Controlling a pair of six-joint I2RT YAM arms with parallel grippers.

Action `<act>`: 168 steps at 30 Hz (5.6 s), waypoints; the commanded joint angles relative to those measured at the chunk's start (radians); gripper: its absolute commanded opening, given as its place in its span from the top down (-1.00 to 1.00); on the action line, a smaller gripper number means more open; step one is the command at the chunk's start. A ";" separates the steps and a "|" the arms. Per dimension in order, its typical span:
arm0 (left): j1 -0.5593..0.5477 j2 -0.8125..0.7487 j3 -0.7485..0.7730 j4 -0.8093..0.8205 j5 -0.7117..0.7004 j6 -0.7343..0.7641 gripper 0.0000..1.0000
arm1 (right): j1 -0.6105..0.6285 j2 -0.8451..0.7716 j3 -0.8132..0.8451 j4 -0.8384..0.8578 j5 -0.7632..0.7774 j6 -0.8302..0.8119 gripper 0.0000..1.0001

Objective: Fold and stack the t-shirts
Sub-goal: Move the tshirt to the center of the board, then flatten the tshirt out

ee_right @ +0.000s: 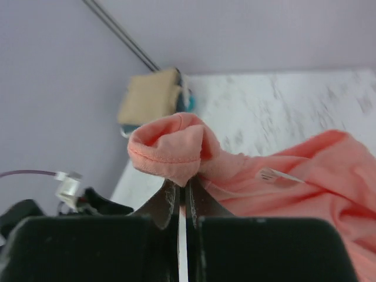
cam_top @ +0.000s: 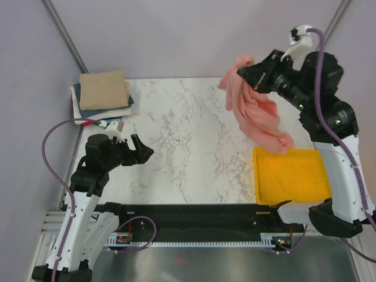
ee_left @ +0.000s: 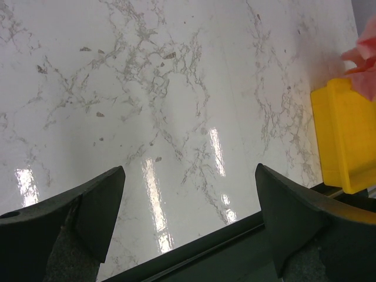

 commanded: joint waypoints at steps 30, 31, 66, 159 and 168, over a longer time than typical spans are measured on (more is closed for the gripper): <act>0.087 0.006 0.024 0.004 -0.050 -0.013 -0.99 | 0.280 0.364 -0.504 0.358 0.141 -0.108 -0.96; 0.088 -0.001 0.024 0.004 -0.058 -0.014 -0.99 | 0.302 0.428 -0.375 0.361 0.135 -0.131 -0.96; 0.087 -0.060 0.027 -0.007 -0.089 -0.022 -0.99 | 0.446 1.510 0.660 0.326 0.201 -0.430 -0.18; -0.269 0.508 0.576 0.130 -0.464 -0.191 0.96 | 0.466 -0.381 -0.616 0.099 1.041 -0.261 1.00; -0.269 0.336 0.840 -0.238 -0.523 -0.143 0.95 | 0.468 -0.487 -0.407 0.166 1.046 -0.407 1.00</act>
